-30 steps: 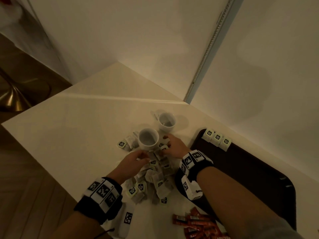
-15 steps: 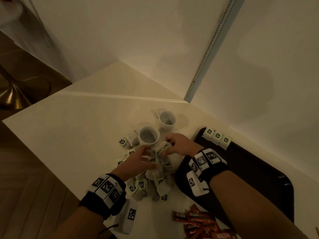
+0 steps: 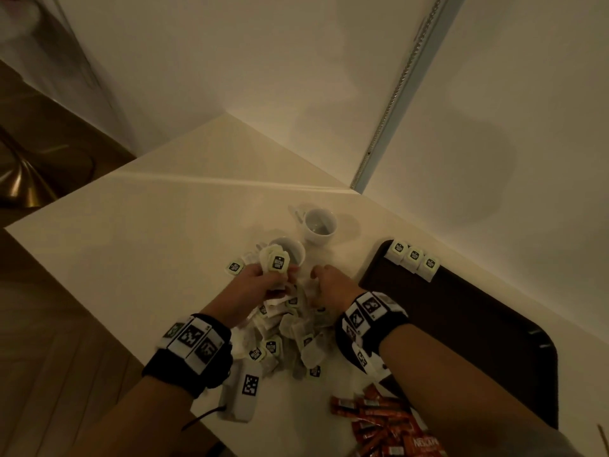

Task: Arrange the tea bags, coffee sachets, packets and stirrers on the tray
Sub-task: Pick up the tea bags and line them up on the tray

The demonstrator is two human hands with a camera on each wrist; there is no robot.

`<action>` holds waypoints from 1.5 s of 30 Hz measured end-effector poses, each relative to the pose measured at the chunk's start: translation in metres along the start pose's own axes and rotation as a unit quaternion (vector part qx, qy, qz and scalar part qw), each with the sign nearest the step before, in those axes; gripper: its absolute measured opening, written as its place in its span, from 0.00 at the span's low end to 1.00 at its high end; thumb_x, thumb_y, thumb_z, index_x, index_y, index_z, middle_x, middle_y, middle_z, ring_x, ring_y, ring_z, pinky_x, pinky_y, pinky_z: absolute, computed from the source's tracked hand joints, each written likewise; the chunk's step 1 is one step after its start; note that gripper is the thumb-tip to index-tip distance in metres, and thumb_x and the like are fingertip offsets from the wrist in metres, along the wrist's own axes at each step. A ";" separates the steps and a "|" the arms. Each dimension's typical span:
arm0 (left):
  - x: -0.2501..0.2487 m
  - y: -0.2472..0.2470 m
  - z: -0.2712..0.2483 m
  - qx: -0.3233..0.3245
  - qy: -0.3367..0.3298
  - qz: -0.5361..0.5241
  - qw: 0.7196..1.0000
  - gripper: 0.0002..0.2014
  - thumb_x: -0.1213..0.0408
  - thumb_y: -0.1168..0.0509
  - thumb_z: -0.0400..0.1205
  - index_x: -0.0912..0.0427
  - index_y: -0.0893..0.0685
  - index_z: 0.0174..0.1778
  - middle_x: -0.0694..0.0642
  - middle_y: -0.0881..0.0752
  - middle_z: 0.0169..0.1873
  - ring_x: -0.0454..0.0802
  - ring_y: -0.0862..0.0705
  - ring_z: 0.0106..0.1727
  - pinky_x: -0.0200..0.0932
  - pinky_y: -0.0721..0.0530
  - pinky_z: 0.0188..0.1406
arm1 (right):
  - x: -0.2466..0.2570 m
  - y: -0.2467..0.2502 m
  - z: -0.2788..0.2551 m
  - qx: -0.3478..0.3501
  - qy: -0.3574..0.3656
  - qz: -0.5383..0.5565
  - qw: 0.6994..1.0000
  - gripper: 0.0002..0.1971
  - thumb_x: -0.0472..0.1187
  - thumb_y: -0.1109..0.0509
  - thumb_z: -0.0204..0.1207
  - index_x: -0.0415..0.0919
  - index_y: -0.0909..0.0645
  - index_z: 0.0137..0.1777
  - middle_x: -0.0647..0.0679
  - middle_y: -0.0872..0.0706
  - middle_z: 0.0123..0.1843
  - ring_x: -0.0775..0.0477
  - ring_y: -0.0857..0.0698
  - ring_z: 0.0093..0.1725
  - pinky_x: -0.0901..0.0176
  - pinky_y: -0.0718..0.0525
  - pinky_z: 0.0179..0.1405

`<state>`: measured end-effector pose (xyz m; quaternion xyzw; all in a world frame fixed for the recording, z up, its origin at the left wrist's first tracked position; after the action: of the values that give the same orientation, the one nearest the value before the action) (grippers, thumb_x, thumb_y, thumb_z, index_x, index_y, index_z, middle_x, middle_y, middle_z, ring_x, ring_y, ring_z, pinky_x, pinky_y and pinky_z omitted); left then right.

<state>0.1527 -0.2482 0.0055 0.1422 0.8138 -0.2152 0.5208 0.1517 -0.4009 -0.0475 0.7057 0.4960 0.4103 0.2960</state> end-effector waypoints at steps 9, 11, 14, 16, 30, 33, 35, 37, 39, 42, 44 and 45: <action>-0.022 -0.005 -0.001 0.005 -0.042 -0.049 0.998 0.07 0.79 0.36 0.79 0.65 0.15 0.45 0.55 0.12 0.35 0.48 0.12 0.39 0.37 0.14 0.37 | -0.011 -0.010 0.007 -0.021 -0.033 0.082 0.996 0.18 0.40 0.26 0.71 0.38 0.25 0.59 0.39 0.21 0.61 0.40 0.22 0.58 0.56 0.24 0.54; -0.026 -0.004 -0.001 -0.013 -0.048 -0.040 0.998 0.05 0.78 0.32 0.76 0.65 0.15 0.42 0.57 0.13 0.32 0.50 0.11 0.35 0.37 0.18 0.27 | -0.015 -0.003 0.001 -0.035 -0.029 0.140 0.989 0.11 0.39 0.30 0.75 0.39 0.25 0.55 0.41 0.18 0.56 0.45 0.21 0.49 0.58 0.23 0.48; -0.029 -0.002 0.003 -0.053 -0.063 -0.023 0.996 0.06 0.78 0.28 0.73 0.64 0.17 0.37 0.56 0.14 0.28 0.49 0.13 0.31 0.39 0.17 0.25 | -0.017 0.021 -0.017 -0.046 -0.017 0.258 0.965 0.17 0.36 0.25 0.71 0.38 0.25 0.57 0.43 0.19 0.48 0.51 0.22 0.40 0.63 0.22 0.35; -0.031 -0.006 0.008 -0.072 -0.067 -0.002 0.995 0.07 0.76 0.27 0.73 0.66 0.16 0.43 0.56 0.14 0.32 0.49 0.14 0.36 0.41 0.14 0.31 | -0.014 0.051 -0.036 -0.084 0.004 0.345 0.935 0.17 0.36 0.24 0.70 0.38 0.22 0.58 0.42 0.17 0.48 0.53 0.20 0.38 0.65 0.21 0.30; -0.045 -0.105 0.029 0.043 0.038 -0.179 0.982 0.05 0.64 0.36 0.83 0.56 0.20 0.41 0.53 0.21 0.32 0.46 0.24 0.32 0.36 0.19 0.28 | -0.003 0.167 -0.128 -0.109 0.154 0.347 0.919 0.14 0.28 0.27 0.73 0.35 0.20 0.59 0.45 0.12 0.44 0.55 0.13 0.44 0.66 0.16 0.48; -0.054 -0.104 0.034 0.031 0.012 -0.203 0.979 0.06 0.69 0.34 0.80 0.56 0.21 0.39 0.54 0.20 0.34 0.47 0.23 0.34 0.36 0.18 0.30 | -0.011 0.187 -0.137 -0.182 0.145 0.276 0.933 0.07 0.33 0.30 0.77 0.36 0.14 0.53 0.54 0.14 0.37 0.60 0.17 0.35 0.69 0.20 0.39; -0.060 -0.105 0.038 0.028 -0.009 -0.211 0.977 0.05 0.67 0.34 0.81 0.56 0.21 0.39 0.53 0.18 0.34 0.46 0.18 0.35 0.37 0.16 0.33 | -0.012 0.202 -0.143 -0.241 0.145 0.220 0.934 0.06 0.38 0.28 0.76 0.37 0.12 0.48 0.54 0.17 0.39 0.59 0.20 0.36 0.72 0.23 0.40; -0.071 -0.109 0.037 0.052 -0.039 -0.209 0.976 0.05 0.61 0.33 0.80 0.58 0.19 0.44 0.54 0.14 0.38 0.46 0.13 0.41 0.39 0.14 0.40 | -0.014 0.209 -0.145 -0.248 0.138 0.223 0.933 0.06 0.39 0.27 0.76 0.37 0.13 0.48 0.46 0.15 0.41 0.56 0.19 0.37 0.69 0.21 0.40; -0.086 -0.120 0.032 0.095 -0.079 -0.186 0.975 0.11 0.56 0.28 0.75 0.59 0.16 0.47 0.56 0.11 0.45 0.50 0.12 0.49 0.43 0.13 0.45 | -0.013 0.210 -0.144 -0.229 0.145 0.255 0.928 0.07 0.36 0.28 0.76 0.37 0.15 0.52 0.42 0.14 0.38 0.57 0.18 0.33 0.65 0.18 0.36; -0.108 -0.132 0.022 0.128 -0.149 -0.107 0.975 0.14 0.72 0.28 0.73 0.47 0.13 0.29 0.49 0.11 0.35 0.46 0.12 0.43 0.43 0.13 0.42 | -0.013 0.212 -0.144 -0.234 0.153 0.281 0.918 0.08 0.34 0.29 0.76 0.42 0.17 0.53 0.47 0.15 0.33 0.57 0.17 0.31 0.64 0.17 0.33; -0.113 -0.136 0.022 0.121 -0.176 -0.053 0.975 0.19 0.80 0.30 0.73 0.47 0.15 0.29 0.47 0.12 0.30 0.45 0.12 0.38 0.42 0.13 0.39 | -0.015 0.214 -0.146 -0.260 0.149 0.282 0.911 0.04 0.36 0.30 0.77 0.42 0.17 0.50 0.47 0.14 0.34 0.57 0.16 0.30 0.66 0.17 0.31; -0.115 -0.137 0.022 0.112 -0.184 -0.039 0.976 0.18 0.82 0.30 0.72 0.49 0.16 0.34 0.47 0.12 0.31 0.46 0.13 0.37 0.42 0.14 0.38 | -0.016 0.216 -0.147 -0.279 0.149 0.274 0.908 0.03 0.37 0.29 0.77 0.42 0.17 0.49 0.48 0.13 0.36 0.57 0.16 0.31 0.68 0.18 0.30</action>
<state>0.1552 -0.3786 0.1296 0.1259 0.6794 -0.3476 0.6338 0.1189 -0.4857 0.1979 0.6334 0.1867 0.6971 0.2792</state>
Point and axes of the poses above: each hand's wrist, its own z-axis towards the middle knuckle, its own y-axis out of the back of the hand, x = y × z, the point moved 8 cm from there along z, towards the middle knuckle
